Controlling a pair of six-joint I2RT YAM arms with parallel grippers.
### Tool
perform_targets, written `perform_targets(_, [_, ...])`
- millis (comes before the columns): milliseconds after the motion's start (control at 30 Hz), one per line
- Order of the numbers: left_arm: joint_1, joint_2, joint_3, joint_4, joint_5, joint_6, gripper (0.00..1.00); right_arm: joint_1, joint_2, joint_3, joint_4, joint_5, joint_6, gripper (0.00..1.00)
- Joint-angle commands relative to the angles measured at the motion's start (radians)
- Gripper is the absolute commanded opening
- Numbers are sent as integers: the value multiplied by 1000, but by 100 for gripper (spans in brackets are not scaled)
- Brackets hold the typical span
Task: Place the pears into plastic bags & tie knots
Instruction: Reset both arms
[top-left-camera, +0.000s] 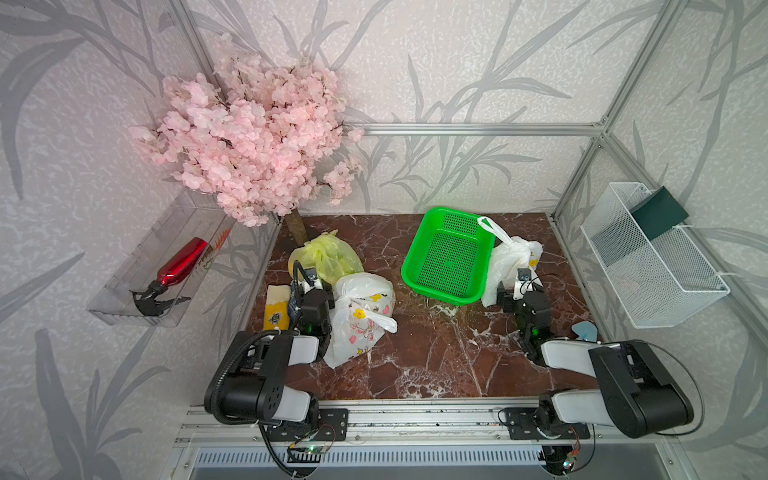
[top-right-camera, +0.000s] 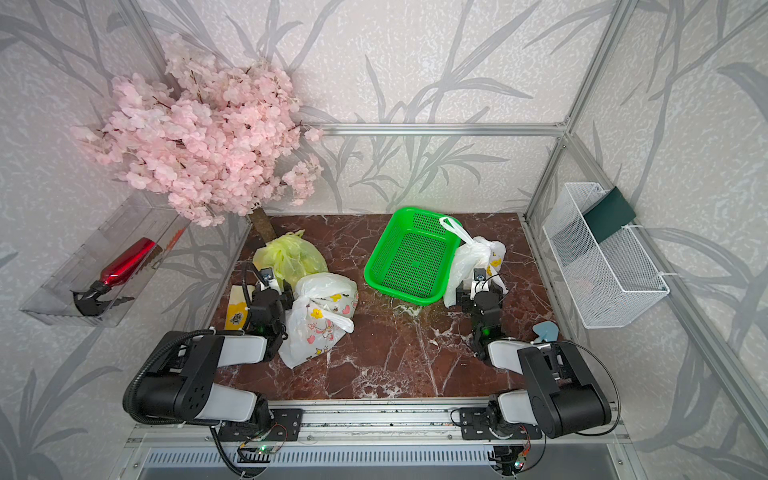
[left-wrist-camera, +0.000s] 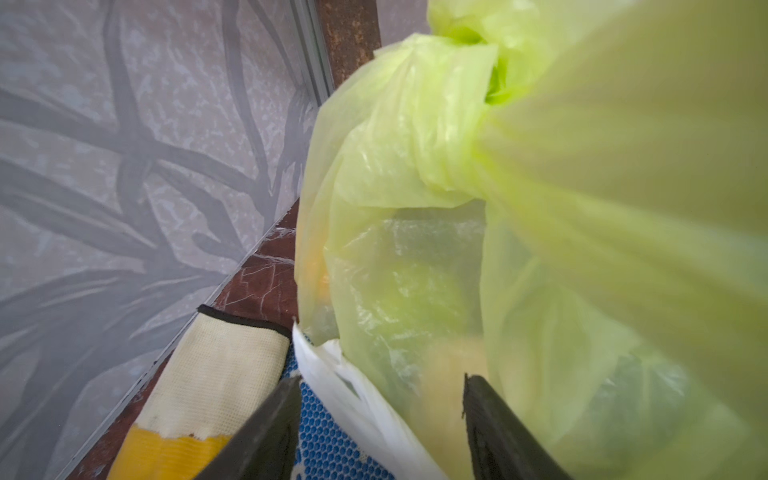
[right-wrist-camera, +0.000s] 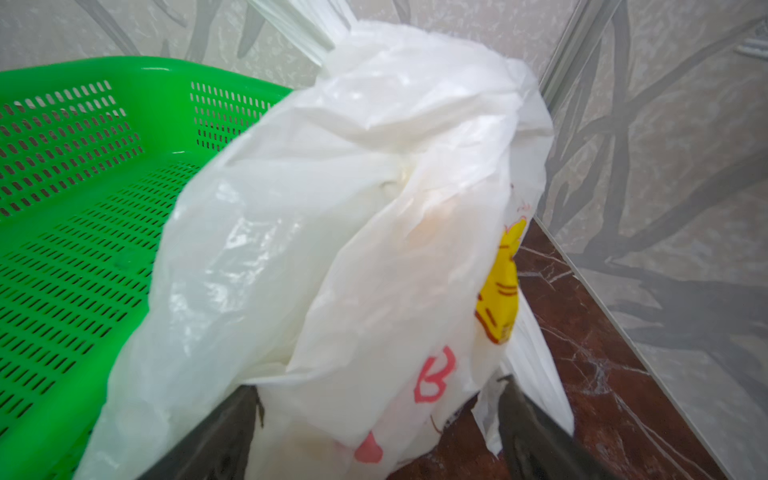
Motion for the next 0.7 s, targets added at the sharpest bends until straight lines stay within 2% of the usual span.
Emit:
perform_targets(0, [4, 25, -20, 129, 61, 29, 73, -11, 129, -41, 261, -56, -33, 90])
perform_targets(33, [7, 24, -14, 117, 63, 27, 80, -11, 199, -57, 365, -68, -43, 90])
perform_targets(67, [11, 22, -5, 96, 66, 21, 92, -5, 261, -59, 452, -59, -58, 90])
perform_targets(100, [17, 25, 7, 75, 60, 9, 99, 4, 223, -28, 346, -59, -61, 93])
perform_targets(167, [26, 58, 26, 71, 32, -5, 99, 5, 193, -7, 261, -62, -59, 96])
perform_targets(267, [26, 61, 47, 39, 20, -13, 99, 5, 250, -13, 365, -32, -63, 98])
perform_targets(500, [52, 57, 117, -108, 6, -57, 99, 5, 233, -3, 319, -27, -54, 99])
perform_targets(667, [59, 57, 121, -119, 17, -63, 99, 5, 231, 6, 299, -20, -53, 99])
